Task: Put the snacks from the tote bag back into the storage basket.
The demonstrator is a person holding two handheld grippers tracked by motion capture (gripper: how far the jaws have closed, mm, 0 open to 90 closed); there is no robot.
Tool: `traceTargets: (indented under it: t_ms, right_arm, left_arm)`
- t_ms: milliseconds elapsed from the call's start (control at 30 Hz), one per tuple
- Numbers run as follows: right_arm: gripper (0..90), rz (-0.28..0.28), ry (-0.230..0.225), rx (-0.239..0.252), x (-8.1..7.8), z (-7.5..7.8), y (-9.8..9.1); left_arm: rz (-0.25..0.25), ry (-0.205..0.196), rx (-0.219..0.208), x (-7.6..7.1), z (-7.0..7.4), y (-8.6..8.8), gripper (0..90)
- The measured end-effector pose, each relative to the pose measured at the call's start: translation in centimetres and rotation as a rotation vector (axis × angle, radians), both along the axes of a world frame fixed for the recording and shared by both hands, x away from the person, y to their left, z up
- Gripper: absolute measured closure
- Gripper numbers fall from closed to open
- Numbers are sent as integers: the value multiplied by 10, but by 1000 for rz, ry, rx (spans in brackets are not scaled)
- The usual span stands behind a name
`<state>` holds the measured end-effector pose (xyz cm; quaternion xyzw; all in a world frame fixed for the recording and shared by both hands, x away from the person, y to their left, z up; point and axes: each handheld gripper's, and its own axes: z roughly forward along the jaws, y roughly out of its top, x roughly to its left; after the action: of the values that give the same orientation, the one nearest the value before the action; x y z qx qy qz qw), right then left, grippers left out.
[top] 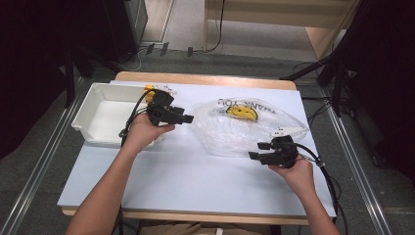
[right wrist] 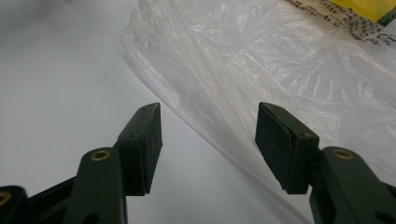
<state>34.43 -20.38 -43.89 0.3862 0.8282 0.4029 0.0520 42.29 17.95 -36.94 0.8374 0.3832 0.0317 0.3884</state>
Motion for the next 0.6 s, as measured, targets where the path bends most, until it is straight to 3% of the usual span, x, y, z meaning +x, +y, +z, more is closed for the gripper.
traceTargets:
  t_ms: [600]
  right_arm:
    - [428,24,-21,0,-4,3,2]
  left_arm:
    - [-83,-17,32,-22,-16,-32,422]
